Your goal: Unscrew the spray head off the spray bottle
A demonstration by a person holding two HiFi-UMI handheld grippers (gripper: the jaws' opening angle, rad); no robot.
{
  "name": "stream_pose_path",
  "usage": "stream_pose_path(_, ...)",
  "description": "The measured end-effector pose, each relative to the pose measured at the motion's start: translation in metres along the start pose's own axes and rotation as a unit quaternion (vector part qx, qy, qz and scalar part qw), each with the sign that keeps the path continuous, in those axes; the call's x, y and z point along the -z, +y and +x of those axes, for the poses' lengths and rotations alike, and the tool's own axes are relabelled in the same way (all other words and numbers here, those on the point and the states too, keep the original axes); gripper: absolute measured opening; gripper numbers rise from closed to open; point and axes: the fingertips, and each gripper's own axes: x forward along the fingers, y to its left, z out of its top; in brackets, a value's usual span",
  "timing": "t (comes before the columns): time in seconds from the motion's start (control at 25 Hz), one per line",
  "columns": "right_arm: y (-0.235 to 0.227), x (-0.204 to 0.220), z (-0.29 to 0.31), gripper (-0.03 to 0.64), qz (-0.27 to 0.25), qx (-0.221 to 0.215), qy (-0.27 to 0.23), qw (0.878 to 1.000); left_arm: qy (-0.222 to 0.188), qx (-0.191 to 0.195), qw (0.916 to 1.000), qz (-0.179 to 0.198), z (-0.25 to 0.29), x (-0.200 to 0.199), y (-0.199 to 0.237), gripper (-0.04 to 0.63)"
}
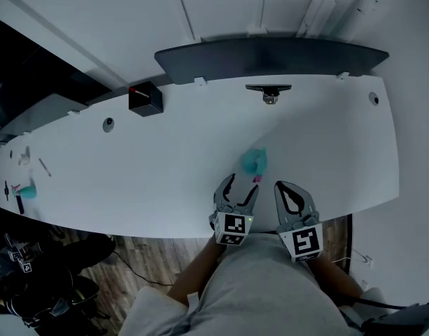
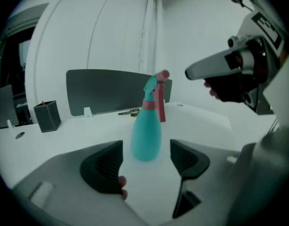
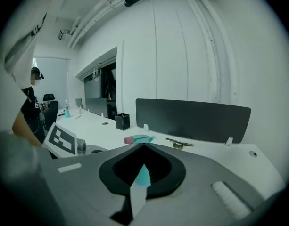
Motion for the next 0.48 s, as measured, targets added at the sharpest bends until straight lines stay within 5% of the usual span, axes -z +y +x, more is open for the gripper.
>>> stream_pose_path(0.24,-0.018,0.002,-0.002,0.0,-0.005,0.006,0.005,1.0,0.025,0.044,0.9973,0.053,0.048,0.019,-0.014,0.414)
stream_pose_path(0.48,-0.03,-0.006,0.006,0.0,0.013,0.007,0.018,1.0,0.016,0.036,0.9959,0.082,0.084,0.011,-0.013,0.423)
